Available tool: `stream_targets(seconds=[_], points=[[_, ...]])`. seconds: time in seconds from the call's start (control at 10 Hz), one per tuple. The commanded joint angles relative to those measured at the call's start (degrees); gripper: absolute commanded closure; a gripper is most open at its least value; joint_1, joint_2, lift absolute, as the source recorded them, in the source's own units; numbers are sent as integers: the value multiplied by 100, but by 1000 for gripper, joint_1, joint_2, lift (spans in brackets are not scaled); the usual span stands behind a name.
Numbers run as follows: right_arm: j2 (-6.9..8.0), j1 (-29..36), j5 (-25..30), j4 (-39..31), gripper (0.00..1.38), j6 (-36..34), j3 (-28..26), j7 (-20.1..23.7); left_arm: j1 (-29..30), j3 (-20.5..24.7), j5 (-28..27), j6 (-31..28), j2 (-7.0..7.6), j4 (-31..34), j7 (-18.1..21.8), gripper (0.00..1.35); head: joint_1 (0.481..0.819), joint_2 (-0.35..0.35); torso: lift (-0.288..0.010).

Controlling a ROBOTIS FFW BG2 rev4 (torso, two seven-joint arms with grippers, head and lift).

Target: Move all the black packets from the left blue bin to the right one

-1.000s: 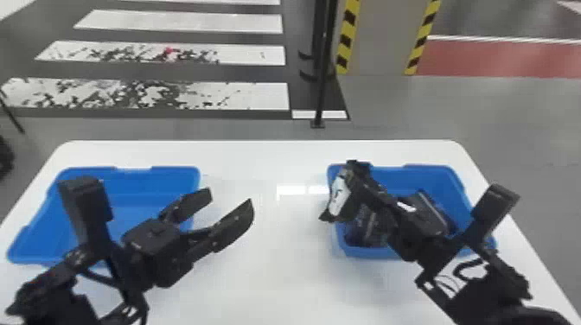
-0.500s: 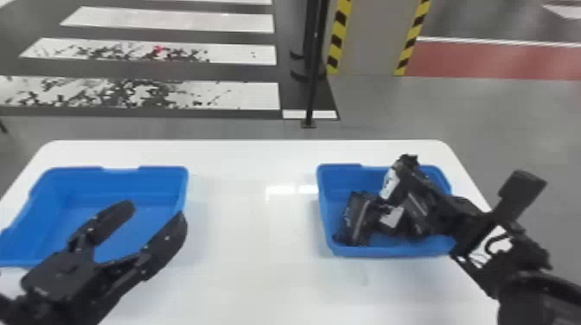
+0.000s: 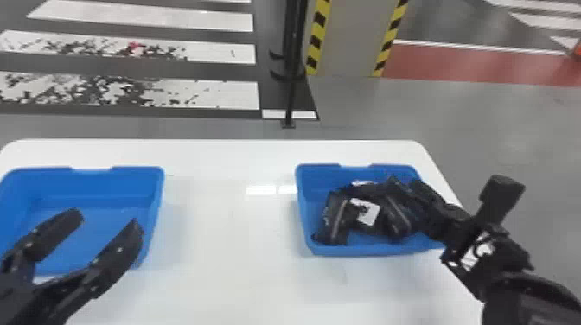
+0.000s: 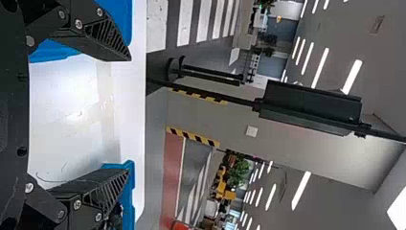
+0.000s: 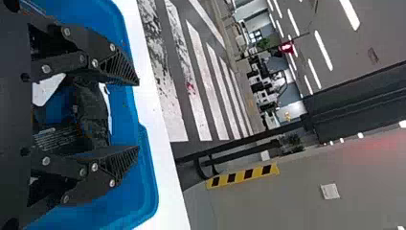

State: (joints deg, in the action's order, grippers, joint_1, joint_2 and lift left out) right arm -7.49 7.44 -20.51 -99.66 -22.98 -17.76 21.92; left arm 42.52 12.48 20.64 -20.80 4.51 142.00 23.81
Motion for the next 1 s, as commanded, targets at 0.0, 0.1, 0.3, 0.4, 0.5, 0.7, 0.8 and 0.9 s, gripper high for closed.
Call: stream_targets(seconds=[0.0, 0.1, 0.3, 0.4, 0.5, 0.7, 0.8, 0.9], points=[[257, 873, 360, -1178, 114, 316, -86, -223, 107, 101, -64, 196, -11, 108, -8, 254, 695, -158, -139], [415, 1365, 600, -1713, 119, 499, -98, -250, 191, 169, -87, 266, -20, 178, -17, 254, 695, -162, -139], [731, 2307, 749, -2458, 122, 1118, -6, -267, 416, 295, -156, 547, -47, 192, -35, 256, 695, -151, -139], [754, 2828, 806, -2838, 125, 1385, 85, -346, 585, 443, -258, 716, -108, 192, -44, 254, 695, -134, -139], [754, 3278, 863, -3175, 125, 1624, 165, -452, 726, 535, -327, 885, -161, 192, -52, 256, 695, -111, -139], [754, 4192, 829, -3808, 125, 2074, 279, -593, 923, 660, -544, 1208, -275, 192, -131, 256, 695, -70, -139], [754, 4543, 874, -4047, 125, 2200, 337, -637, 993, 660, -590, 1349, -301, 192, -202, 256, 695, -43, -139], [754, 4768, 874, -4202, 125, 2243, 382, -645, 1077, 626, -578, 1517, -345, 207, -281, 256, 695, -21, -139]])
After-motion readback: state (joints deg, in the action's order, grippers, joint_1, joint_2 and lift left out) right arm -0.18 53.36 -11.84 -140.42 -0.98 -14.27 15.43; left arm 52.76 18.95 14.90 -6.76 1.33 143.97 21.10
